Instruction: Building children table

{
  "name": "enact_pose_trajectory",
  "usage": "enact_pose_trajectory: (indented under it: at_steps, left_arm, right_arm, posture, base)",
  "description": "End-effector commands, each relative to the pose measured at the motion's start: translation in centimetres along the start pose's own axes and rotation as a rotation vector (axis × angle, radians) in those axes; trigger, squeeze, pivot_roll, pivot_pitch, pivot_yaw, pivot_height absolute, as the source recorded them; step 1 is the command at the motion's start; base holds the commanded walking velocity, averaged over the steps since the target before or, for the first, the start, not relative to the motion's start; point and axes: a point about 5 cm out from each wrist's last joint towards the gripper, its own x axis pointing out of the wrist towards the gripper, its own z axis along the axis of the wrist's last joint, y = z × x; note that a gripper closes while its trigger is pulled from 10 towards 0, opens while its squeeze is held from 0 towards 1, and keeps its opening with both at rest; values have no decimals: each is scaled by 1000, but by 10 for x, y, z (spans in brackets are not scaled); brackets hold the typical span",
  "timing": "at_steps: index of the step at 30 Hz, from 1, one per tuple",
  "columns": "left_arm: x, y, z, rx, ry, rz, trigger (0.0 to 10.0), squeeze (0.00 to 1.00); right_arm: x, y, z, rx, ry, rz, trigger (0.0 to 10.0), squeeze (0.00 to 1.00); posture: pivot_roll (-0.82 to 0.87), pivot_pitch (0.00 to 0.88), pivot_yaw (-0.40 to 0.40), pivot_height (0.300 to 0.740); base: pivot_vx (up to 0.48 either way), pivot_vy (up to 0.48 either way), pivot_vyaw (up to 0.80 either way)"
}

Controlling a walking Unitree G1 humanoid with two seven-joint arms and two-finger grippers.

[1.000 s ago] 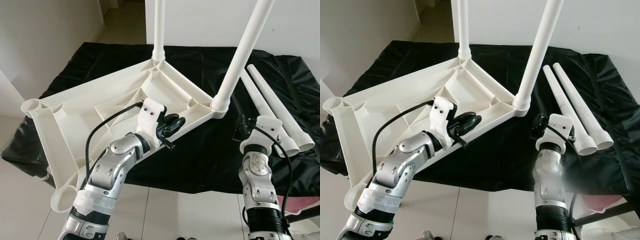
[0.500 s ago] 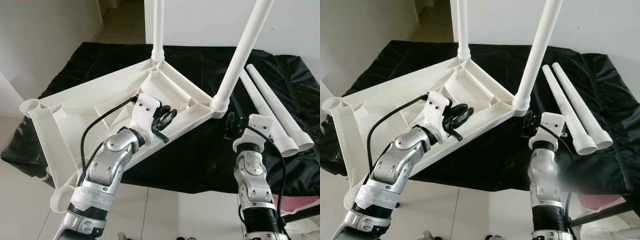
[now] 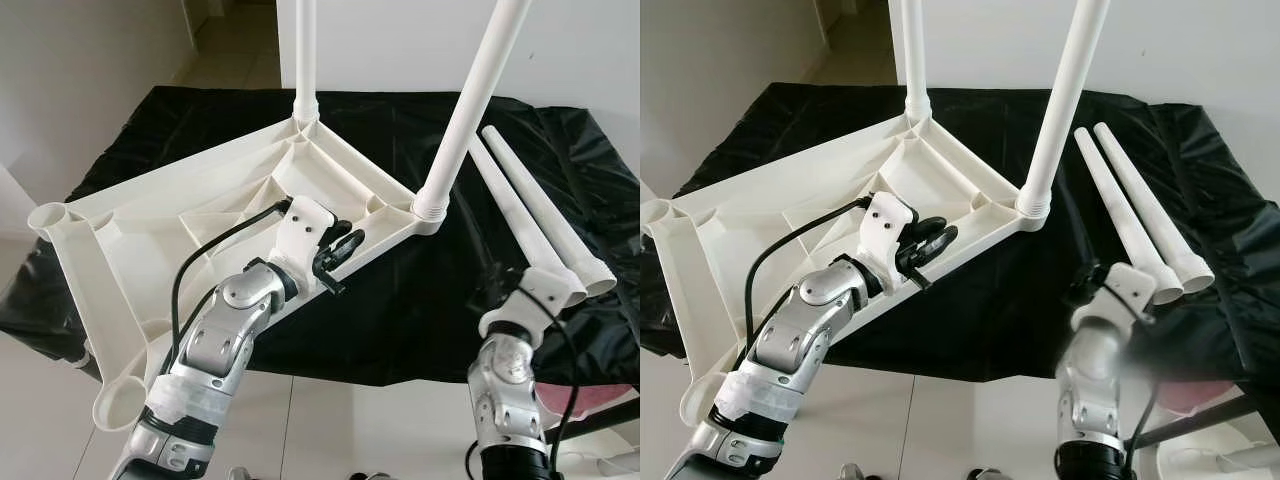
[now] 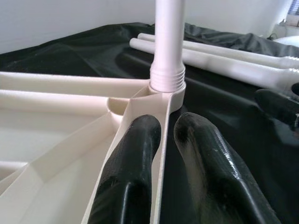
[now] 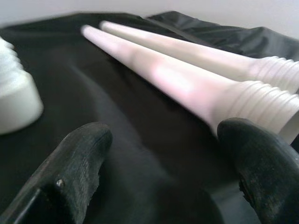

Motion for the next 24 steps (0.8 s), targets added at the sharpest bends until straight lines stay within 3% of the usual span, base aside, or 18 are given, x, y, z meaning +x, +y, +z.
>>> enact_pose_trajectory:
  at_steps: [1, 6, 12, 24]
  left_arm:
    - [-1, 1, -3, -1, 18, -20, 10000, 0]
    - [-1, 0, -4, 1, 20, -20, 10000, 0]
    - [0, -1, -6, -1, 24, -29, 10000, 0]
    - [2, -3, -9, 0, 34, -47, 10000, 0]
  right_arm:
    - [-13, 0, -1, 54, -20, 18, 10000, 0]
    - [-23, -2, -8, 49, 6, 31, 10000, 0]
    - [-33, -22, -12, 29, 9, -18, 10000, 0]
    - [-24, -37, -7, 90, 17, -111, 10000, 0]
  posture:
    - [-8, 122, 23, 740]
    - [-17, 129, 28, 740]
    - [-30, 136, 34, 740]
    - [-39, 130, 48, 740]
  base:
    - [0, 0, 0]
    - [0, 0, 0]
    - [0, 0, 0]
    - [0, 0, 0]
